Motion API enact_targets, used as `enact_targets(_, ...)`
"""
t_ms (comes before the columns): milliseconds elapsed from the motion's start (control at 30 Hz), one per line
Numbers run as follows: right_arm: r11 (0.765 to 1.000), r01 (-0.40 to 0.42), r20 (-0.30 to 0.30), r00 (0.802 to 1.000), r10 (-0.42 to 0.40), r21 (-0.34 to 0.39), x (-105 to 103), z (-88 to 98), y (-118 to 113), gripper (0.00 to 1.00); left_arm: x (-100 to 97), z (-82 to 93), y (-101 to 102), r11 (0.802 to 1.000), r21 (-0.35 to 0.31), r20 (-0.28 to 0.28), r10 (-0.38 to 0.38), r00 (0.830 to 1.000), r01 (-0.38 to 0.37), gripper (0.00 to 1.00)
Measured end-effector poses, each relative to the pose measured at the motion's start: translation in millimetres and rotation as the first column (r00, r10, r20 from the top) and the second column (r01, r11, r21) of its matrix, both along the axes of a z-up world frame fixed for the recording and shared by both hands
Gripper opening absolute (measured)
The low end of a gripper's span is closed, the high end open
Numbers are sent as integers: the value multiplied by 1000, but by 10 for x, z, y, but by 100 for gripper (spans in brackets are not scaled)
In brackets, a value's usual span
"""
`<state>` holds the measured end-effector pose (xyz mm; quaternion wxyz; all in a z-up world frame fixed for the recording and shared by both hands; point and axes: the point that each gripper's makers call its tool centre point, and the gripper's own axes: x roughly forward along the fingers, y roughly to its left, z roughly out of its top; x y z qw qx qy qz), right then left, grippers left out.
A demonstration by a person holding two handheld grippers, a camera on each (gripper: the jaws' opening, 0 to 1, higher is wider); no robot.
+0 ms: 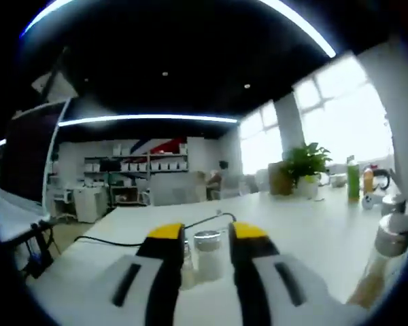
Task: Rotate the seasoning bottle until the label or dispensing opening points toward the visible target arrow and the bottle remains upright within the marked orientation range
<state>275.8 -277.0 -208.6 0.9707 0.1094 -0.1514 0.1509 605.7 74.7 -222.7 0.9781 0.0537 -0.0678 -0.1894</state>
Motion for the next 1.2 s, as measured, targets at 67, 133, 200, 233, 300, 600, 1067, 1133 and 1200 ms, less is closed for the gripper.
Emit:
enact_targets(67, 1000, 7, -2, 1000, -7, 5, 5, -6, -27, 23, 43, -64, -54, 1000, -27, -28, -9, 1000, 8, 28)
enact_targets(133, 1000, 12, -3, 1000, -12, 9, 8, -8, -49, 23, 100, -111, -115, 998, -62, -52, -20, 998, 17, 28)
enact_targets(200, 1000, 15, -4, 1000, -15, 10, 10, -9, -59, 23, 165, -126, -163, 998, -63, -57, -14, 998, 10, 29)
enact_targets(233, 1000, 16, -5, 1000, -16, 9, 12, -12, -65, 23, 187, -126, -196, 999, -50, -55, -11, 998, 9, 30)
enact_targets(300, 1000, 19, -7, 1000, -19, 7, 15, -18, -74, 23, 239, -110, -264, 999, 38, -29, -1, 1000, 2, 32)
enact_targets(600, 1000, 23, -19, 1000, -23, 14, 42, -55, -106, 23, 386, -186, -403, 999, 38, -58, 16, 998, -13, 35)
enact_targets(1067, 999, 41, -43, 998, -40, 29, 101, -103, -252, 22, 655, -388, -473, 997, 33, -123, 74, 990, -70, 36)
enact_targets(1133, 999, 44, -45, 998, -43, 31, 111, -109, -279, 22, 687, -403, -491, 996, 43, -125, 78, 989, -73, 36)
enact_targets(1200, 998, 46, -49, 998, -44, 36, 124, -122, -306, 22, 718, -393, -500, 996, 53, -118, 83, 990, -77, 37)
